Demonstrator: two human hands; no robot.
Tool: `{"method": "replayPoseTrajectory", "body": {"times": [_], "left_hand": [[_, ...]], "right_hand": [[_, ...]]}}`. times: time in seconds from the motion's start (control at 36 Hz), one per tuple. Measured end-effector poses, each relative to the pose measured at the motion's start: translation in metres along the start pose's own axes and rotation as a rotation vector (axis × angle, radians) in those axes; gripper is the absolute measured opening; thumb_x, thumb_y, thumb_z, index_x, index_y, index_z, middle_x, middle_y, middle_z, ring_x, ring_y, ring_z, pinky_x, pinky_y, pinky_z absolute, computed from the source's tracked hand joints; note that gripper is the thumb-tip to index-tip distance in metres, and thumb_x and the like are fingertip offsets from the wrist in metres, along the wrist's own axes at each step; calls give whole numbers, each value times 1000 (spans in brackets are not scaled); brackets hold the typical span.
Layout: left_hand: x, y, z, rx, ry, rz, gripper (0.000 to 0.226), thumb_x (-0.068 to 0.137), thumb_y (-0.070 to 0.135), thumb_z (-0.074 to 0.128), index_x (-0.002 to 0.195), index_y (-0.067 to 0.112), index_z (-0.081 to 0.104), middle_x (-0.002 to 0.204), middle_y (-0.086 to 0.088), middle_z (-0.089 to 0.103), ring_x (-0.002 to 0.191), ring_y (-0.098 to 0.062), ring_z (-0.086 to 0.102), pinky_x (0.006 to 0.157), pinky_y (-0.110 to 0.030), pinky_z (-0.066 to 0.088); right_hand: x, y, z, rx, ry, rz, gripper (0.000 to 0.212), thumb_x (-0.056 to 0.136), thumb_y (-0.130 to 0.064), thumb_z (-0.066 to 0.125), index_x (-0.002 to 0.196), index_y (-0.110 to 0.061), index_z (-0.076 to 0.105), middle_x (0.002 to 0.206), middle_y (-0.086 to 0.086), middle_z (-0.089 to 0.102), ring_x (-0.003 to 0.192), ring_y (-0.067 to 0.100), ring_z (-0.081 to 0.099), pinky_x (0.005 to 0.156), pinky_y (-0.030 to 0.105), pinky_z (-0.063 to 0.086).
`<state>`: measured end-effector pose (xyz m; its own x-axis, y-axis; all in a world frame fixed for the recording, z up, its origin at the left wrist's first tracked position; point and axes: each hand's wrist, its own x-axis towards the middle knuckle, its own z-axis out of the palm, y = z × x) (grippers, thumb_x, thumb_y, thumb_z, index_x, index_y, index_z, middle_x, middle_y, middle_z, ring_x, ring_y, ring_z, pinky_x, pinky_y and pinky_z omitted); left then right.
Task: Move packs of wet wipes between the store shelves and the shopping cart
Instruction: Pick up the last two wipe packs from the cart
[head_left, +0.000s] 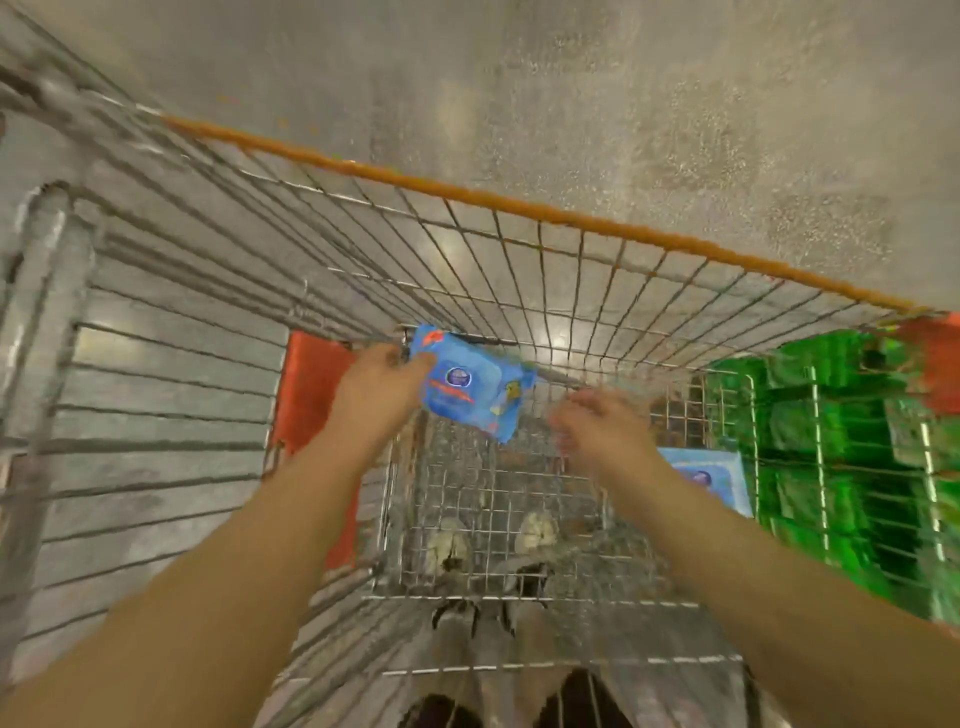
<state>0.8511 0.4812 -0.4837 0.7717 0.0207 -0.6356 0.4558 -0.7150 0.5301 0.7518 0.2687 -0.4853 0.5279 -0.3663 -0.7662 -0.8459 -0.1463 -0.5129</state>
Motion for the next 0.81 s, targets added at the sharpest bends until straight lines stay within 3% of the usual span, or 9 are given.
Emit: {"method": "replayPoseTrajectory", "body": {"times": [0.06, 0.14, 0.19, 0.28, 0.36, 0.53, 0.64, 0.69, 0.81], "left_hand": [[29, -7, 21, -93, 34, -47, 18, 95, 39, 61, 106, 25, 62, 94, 5, 60, 95, -19, 59, 76, -23, 36], [67, -20, 50, -82, 60, -50, 32, 87, 47, 62, 96, 16, 65, 94, -12, 68, 97, -32, 66, 69, -29, 41], [88, -30, 66, -25, 79, -49, 51, 82, 55, 58, 107, 11, 66, 109, -17, 69, 107, -35, 64, 81, -37, 49], [104, -40, 83, 68, 39, -38, 42, 98, 40, 53, 131, 15, 58, 135, -11, 60, 124, -29, 54, 97, -30, 39], [109, -45, 95, 238, 52, 85, 33, 96, 39, 51, 121, 22, 66, 131, -13, 63, 122, -32, 55, 97, -32, 40], [91, -37, 105, 301, 57, 17, 21, 80, 41, 65, 84, 21, 69, 102, -14, 69, 101, -31, 63, 88, -35, 47], [60, -41, 118, 59, 19, -41, 31, 76, 40, 82, 88, 16, 65, 101, -10, 66, 98, -23, 63, 88, -33, 51], [46, -52, 128, 14, -10, -91, 41, 70, 39, 88, 86, 19, 57, 98, -5, 62, 91, -22, 61, 76, -26, 49], [25, -76, 151, -194, -112, -237, 90, 53, 40, 98, 121, 16, 45, 111, 0, 64, 92, -15, 66, 78, -23, 52]], "right_hand": [[32, 9, 17, 67, 0, 28, 57, 64, -54, 71, 112, -24, 67, 107, 4, 73, 97, 27, 72, 91, 52, 58], [82, 28, 47, 142, 2, 35, 61, 45, -68, 69, 91, -27, 68, 102, 3, 73, 93, 26, 71, 87, 47, 58], [110, 46, 66, 115, -34, 22, 57, 58, -69, 73, 94, -26, 68, 100, 1, 71, 88, 21, 67, 80, 37, 53], [126, 57, 85, 119, -74, -22, 62, 73, -62, 73, 112, -15, 67, 101, -1, 71, 87, 14, 65, 79, 31, 52], [132, 68, 92, 188, -152, -16, 39, 90, -44, 73, 118, -21, 59, 93, -13, 64, 80, -1, 60, 73, 20, 48], [133, 77, 100, 296, -107, 10, 64, 63, -59, 82, 111, -19, 68, 109, 3, 76, 100, 25, 74, 94, 49, 57], [117, 87, 88, 506, -84, 147, 33, 89, -21, 77, 117, -13, 61, 107, 7, 74, 93, 29, 74, 76, 39, 63], [111, 103, 80, 472, -41, 180, 30, 92, -19, 74, 118, -13, 59, 108, 8, 71, 82, 23, 69, 60, 31, 58], [100, 127, 62, 252, 35, 184, 26, 87, -25, 79, 99, -18, 57, 91, 2, 61, 75, 19, 62, 64, 34, 56]]}}
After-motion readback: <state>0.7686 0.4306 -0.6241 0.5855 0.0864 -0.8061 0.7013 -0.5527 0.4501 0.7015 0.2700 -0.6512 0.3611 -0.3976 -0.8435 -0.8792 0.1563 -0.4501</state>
